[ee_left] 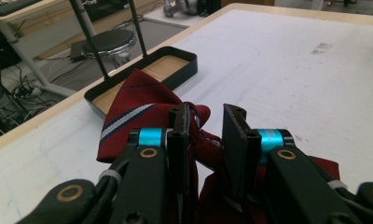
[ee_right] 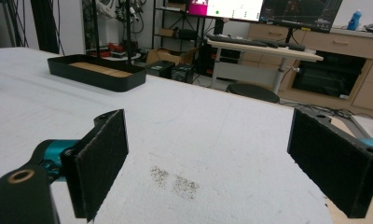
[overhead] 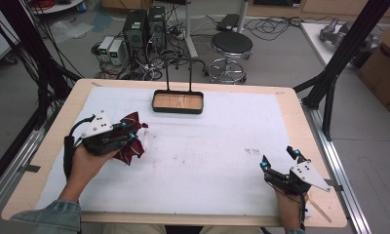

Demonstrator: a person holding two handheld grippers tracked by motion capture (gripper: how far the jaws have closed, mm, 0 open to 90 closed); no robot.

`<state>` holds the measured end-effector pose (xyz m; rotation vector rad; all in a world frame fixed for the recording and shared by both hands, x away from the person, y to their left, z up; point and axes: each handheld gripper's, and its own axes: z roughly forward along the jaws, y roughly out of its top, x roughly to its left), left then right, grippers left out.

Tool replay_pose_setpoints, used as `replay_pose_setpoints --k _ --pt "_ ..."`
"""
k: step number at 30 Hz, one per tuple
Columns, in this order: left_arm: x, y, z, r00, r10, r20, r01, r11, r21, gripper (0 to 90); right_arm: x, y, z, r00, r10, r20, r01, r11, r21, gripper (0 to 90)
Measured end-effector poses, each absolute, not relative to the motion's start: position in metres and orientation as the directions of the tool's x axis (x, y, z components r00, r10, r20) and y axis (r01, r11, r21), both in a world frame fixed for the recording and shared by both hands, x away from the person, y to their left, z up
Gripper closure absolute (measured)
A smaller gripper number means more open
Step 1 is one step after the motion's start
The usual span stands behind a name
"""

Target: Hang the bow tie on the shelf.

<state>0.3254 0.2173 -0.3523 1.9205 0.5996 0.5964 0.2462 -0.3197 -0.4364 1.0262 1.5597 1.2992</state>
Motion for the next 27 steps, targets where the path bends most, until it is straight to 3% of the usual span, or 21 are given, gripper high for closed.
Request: replay_pose_setpoints --k 16,27 --pt "0.418 0.211 -0.311 0.776 0.611 0.154 0.126 -0.39 0.912 71.8 0.247 -0.319 -0.437 -0.315 0.943 -0.102 0.085 0.135 0.987 11.3" --pt "0.455 0.202 -0.293 0.772 0.606 0.189 0.099 -0.409 0.907 71.8 0.247 -0.32 -0.437 -0.311 0.945 -0.104 0.088 0.138 0.987 11.3"
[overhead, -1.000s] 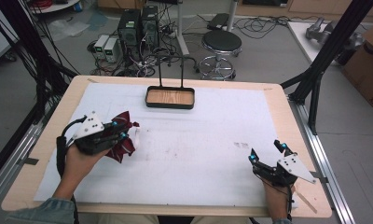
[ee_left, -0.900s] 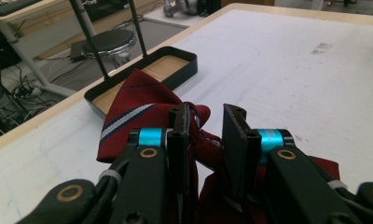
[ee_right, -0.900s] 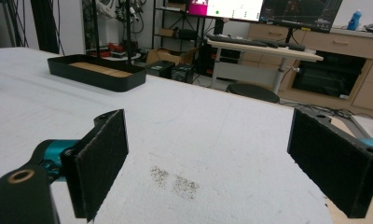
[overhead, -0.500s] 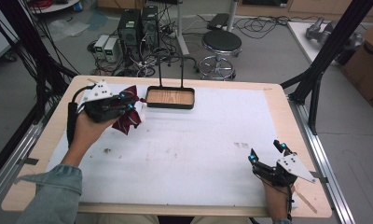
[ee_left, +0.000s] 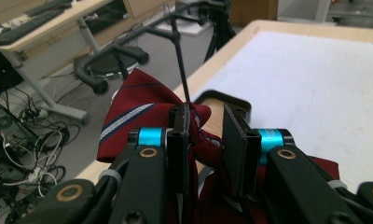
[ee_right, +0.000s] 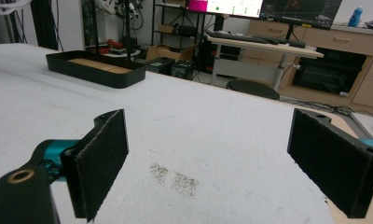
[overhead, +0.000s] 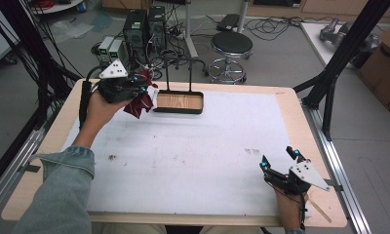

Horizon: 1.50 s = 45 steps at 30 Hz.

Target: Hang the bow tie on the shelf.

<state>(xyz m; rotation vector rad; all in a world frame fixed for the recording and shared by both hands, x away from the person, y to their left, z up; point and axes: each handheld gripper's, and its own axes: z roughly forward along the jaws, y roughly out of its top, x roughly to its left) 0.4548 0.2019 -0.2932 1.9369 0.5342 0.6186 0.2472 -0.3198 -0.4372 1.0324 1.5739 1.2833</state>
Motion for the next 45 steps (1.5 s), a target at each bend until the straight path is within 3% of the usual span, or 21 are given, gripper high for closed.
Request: replay_pose_setpoints --k 21,45 --pt "0.498 0.19 -0.273 0.744 0.626 0.233 0.09 -0.44 0.894 71.8 0.248 -0.32 -0.438 -0.313 0.945 -0.095 0.098 0.132 0.986 11.3" --pt "0.532 0.2 -0.292 0.575 0.775 0.262 0.205 -0.447 0.871 71.7 0.248 -0.32 -0.438 -0.318 0.944 -0.091 0.103 0.13 0.986 11.3"
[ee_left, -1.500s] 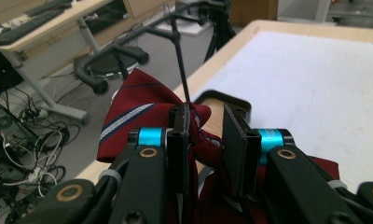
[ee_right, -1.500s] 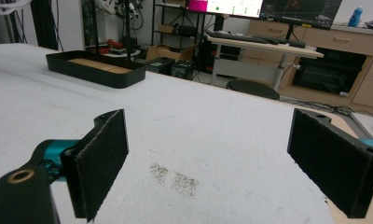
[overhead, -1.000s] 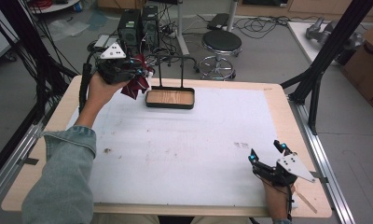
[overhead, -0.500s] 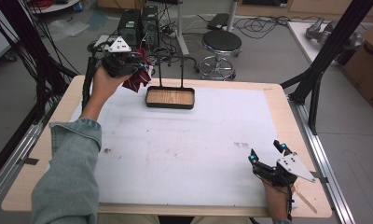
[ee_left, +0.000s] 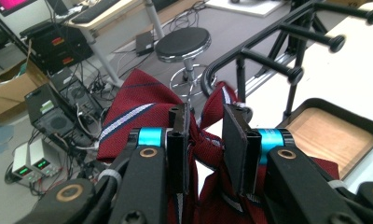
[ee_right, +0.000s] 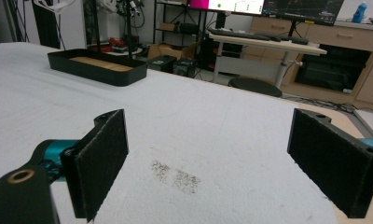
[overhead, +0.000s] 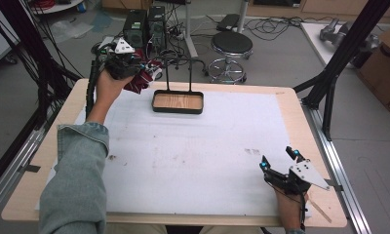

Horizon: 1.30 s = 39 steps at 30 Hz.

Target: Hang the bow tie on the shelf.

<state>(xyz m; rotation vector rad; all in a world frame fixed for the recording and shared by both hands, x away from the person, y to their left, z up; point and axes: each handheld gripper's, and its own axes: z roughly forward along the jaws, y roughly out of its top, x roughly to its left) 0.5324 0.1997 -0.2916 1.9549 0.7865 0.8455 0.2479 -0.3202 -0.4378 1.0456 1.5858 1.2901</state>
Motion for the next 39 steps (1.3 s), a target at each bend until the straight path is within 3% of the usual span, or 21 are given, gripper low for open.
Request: replay_pose_setpoints --k 15,39 --pt "0.541 0.187 -0.326 0.555 0.791 0.259 0.266 -0.463 0.845 71.7 0.248 -0.321 -0.438 -0.321 0.943 -0.092 0.101 0.13 0.986 11.3" --pt "0.547 0.176 -0.349 0.558 0.798 0.229 0.257 -0.429 0.866 67.8 0.248 -0.321 -0.438 -0.323 0.943 -0.085 0.107 0.126 0.986 11.3"
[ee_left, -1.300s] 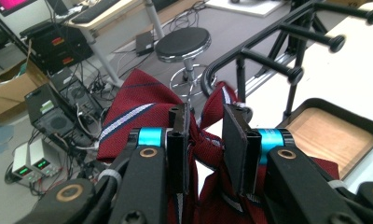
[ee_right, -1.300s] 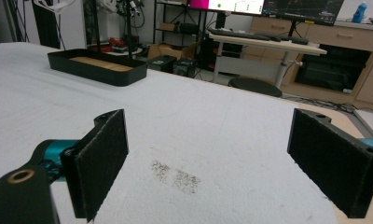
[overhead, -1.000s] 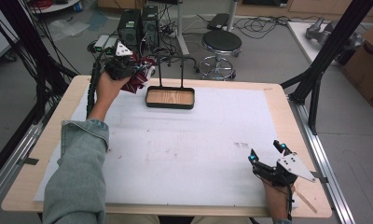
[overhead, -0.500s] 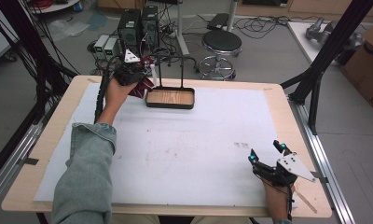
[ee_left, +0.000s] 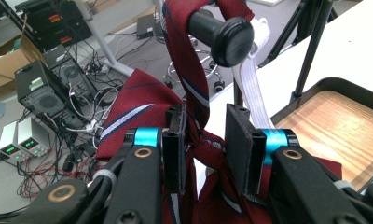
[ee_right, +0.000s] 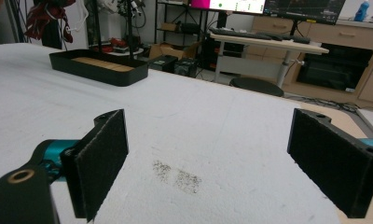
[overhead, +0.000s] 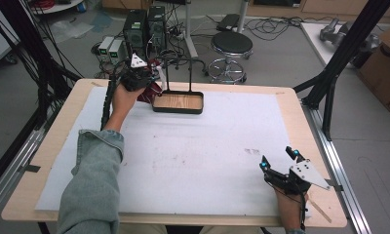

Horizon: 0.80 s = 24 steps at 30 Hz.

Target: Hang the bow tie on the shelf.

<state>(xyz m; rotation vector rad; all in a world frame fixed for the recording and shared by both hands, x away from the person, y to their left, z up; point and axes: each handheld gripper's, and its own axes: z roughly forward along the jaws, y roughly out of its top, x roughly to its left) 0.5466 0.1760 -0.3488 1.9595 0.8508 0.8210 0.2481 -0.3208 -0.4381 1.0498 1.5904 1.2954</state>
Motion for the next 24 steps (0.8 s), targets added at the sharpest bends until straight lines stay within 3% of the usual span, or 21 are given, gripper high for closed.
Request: replay_pose_setpoints --k 24 --pt "0.516 0.202 -0.339 0.553 0.809 0.2 0.227 -0.377 0.898 52.5 0.248 -0.32 -0.438 -0.323 0.942 -0.09 0.103 0.129 0.986 11.3"
